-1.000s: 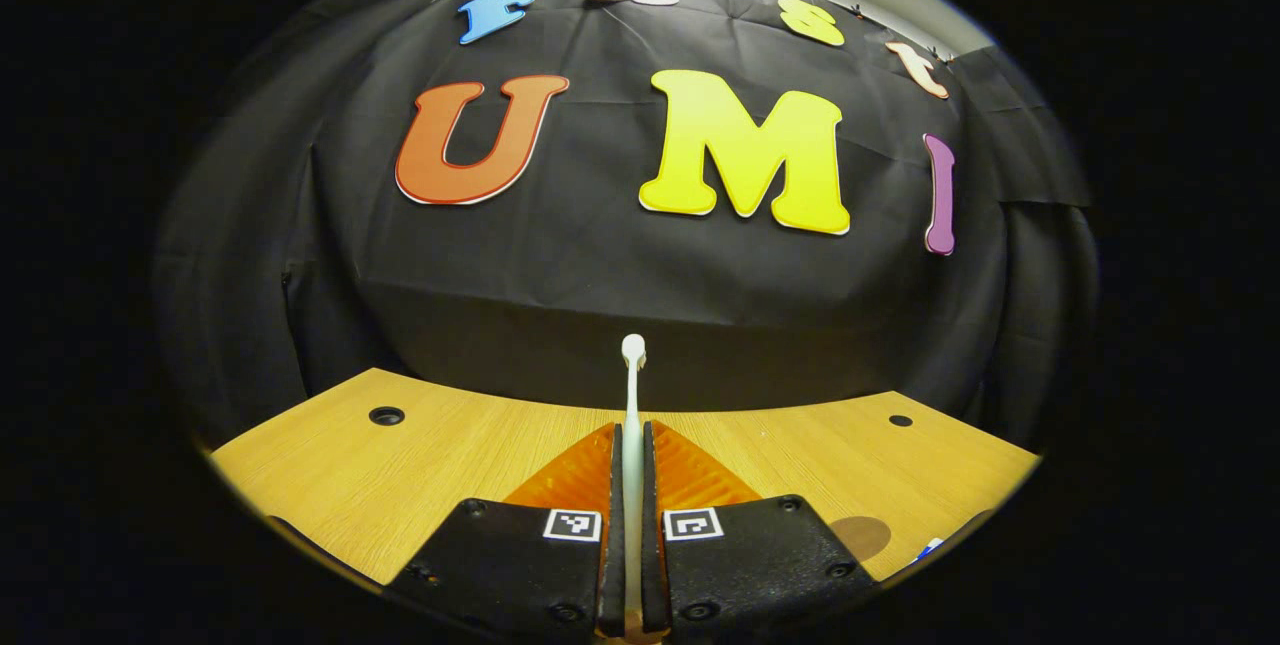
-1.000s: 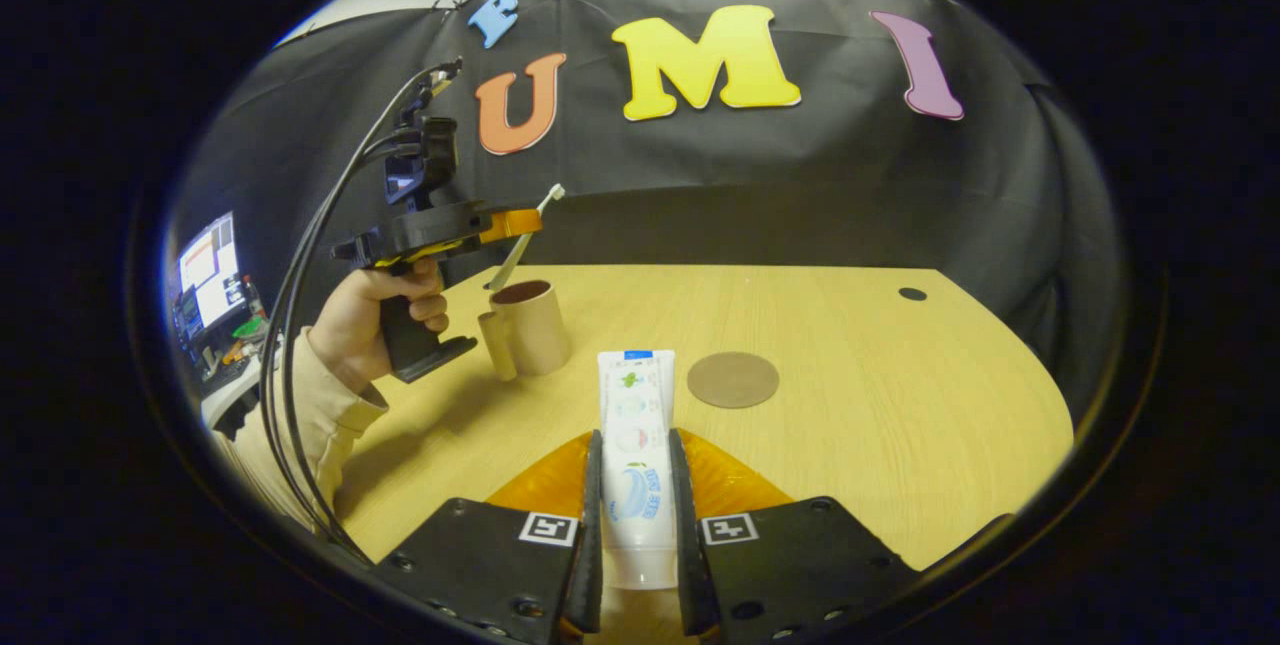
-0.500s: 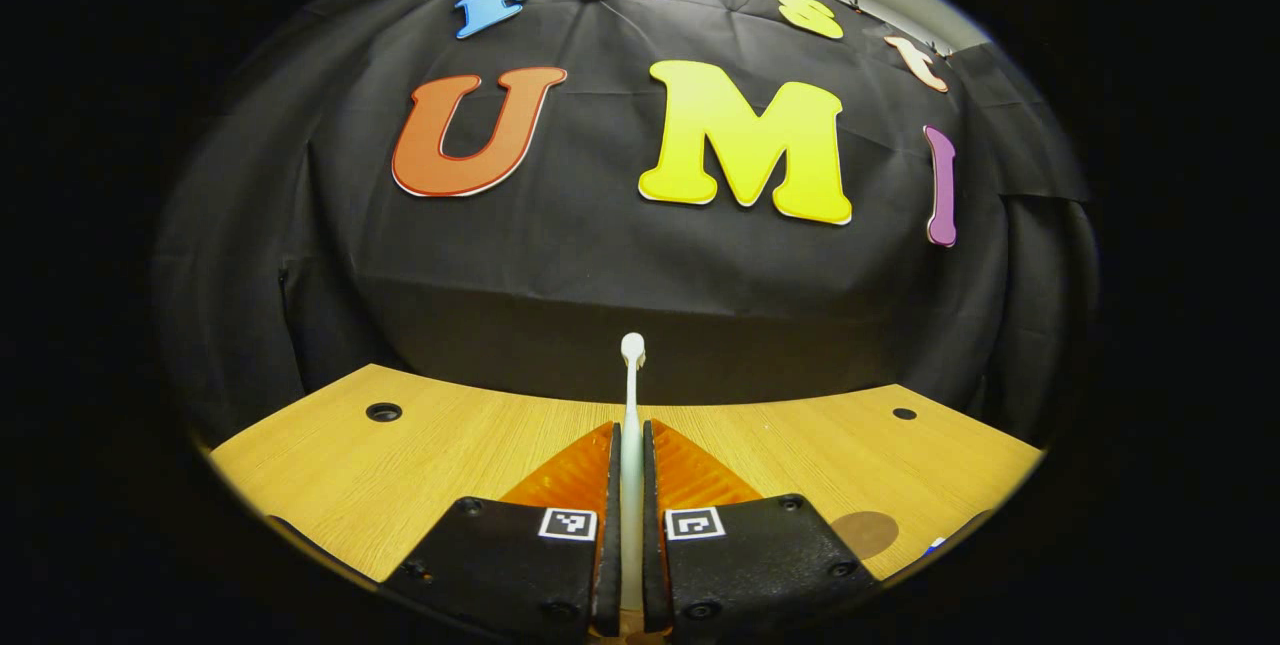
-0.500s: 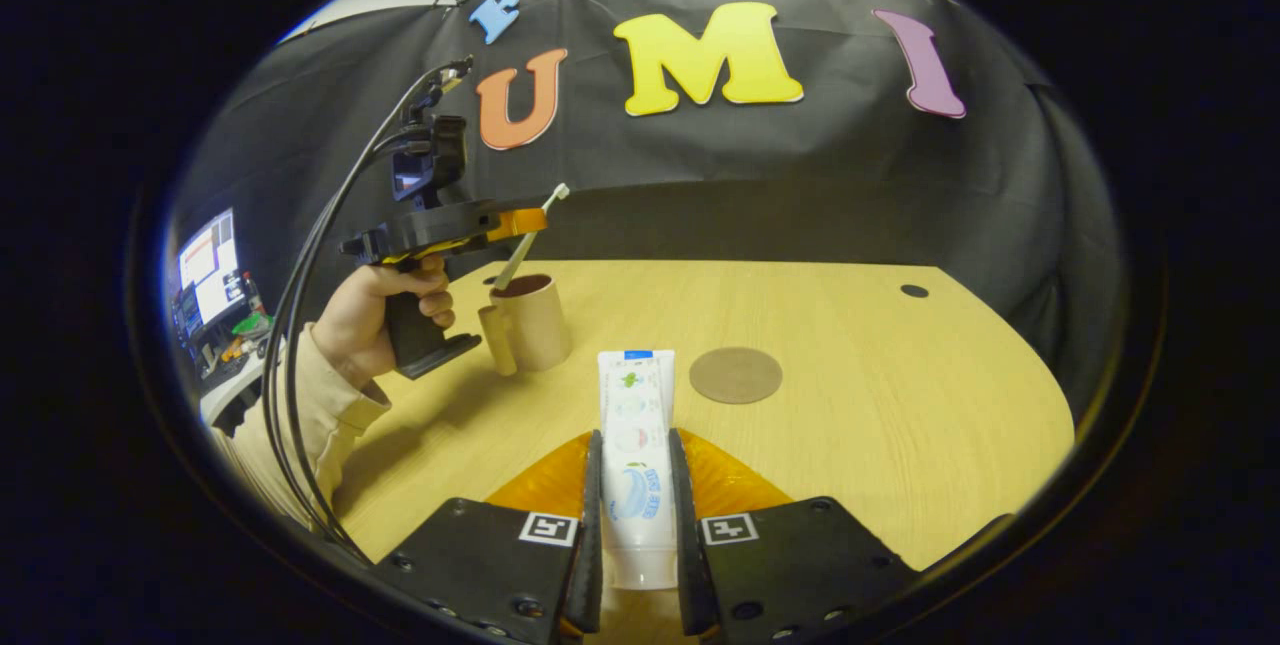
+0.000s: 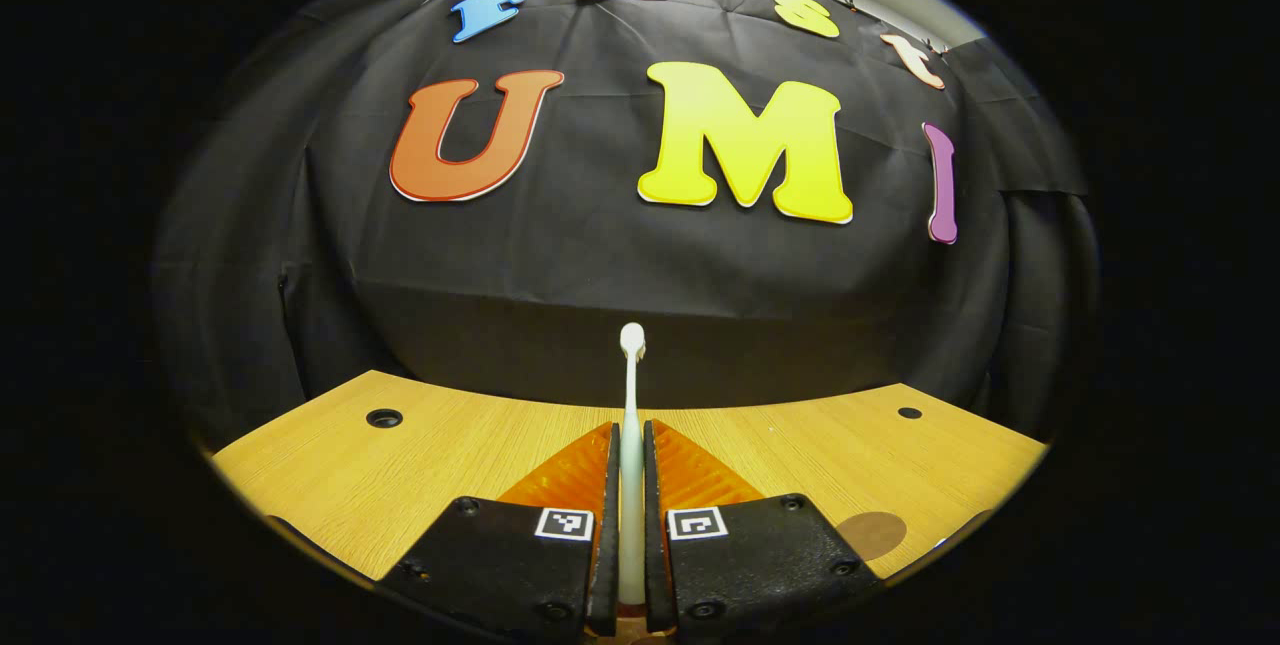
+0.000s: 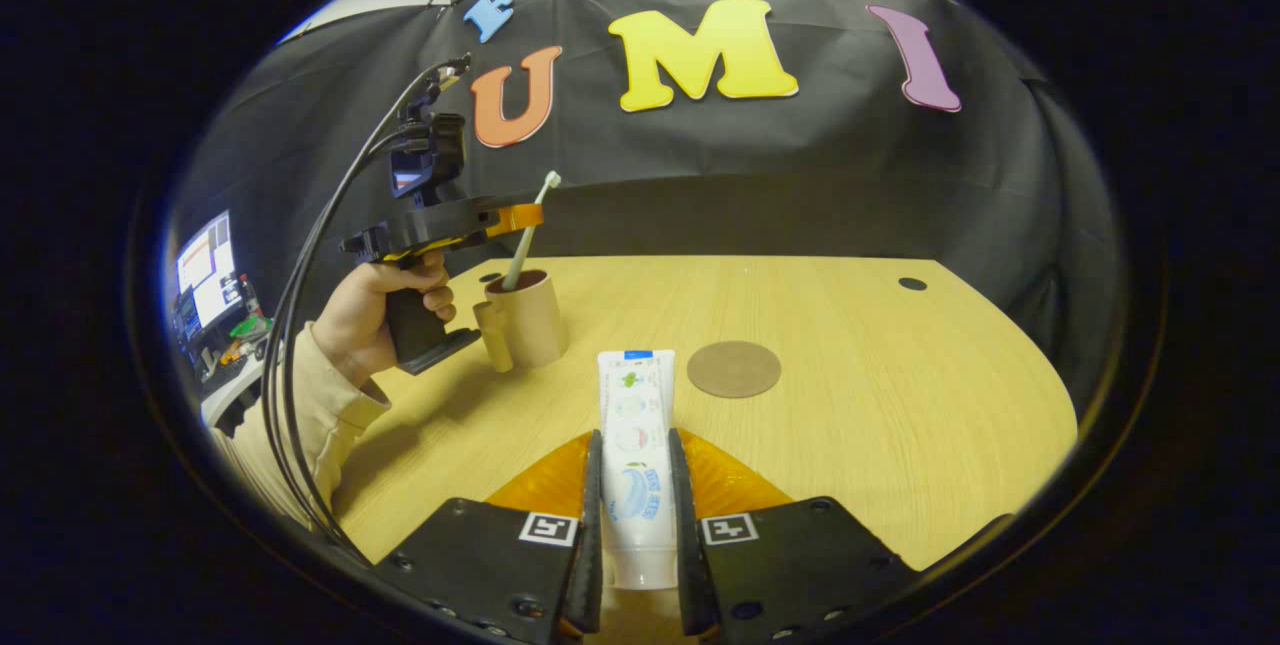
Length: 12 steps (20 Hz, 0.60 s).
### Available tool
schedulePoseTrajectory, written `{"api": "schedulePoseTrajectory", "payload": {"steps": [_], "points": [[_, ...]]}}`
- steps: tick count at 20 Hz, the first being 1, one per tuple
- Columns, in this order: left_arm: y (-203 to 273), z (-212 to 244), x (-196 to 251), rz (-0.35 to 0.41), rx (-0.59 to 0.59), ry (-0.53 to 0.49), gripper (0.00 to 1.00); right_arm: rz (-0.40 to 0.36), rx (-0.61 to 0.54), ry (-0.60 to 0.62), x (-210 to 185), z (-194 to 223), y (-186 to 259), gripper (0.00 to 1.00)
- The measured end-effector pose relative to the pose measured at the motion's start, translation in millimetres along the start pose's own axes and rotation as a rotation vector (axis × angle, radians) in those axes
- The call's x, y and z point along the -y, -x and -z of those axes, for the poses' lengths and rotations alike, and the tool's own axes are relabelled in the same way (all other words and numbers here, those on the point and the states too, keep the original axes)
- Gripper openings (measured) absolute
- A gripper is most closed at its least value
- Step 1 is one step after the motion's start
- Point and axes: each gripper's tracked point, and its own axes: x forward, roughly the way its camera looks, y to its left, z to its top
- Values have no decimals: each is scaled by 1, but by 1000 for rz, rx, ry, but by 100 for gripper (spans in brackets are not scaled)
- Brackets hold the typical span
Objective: Put the toothbrush and toothpaste on the desktop into the cup, then pick up the cup and place it on the coaster on the desktop.
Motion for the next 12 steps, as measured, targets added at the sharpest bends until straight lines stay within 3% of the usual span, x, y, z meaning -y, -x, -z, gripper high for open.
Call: {"api": "schedulePoseTrajectory", "payload": {"steps": [10, 11, 12], "points": [[19, -4, 3, 5, -23, 44, 19, 10, 24, -5, -4, -8, 10, 30], [23, -5, 2, 2, -28, 47, 37, 11, 32, -3, -6, -10, 14, 30], [28, -5, 0, -5, -33, 52, 38, 14, 40, 0, -7, -13, 17, 30]]}}
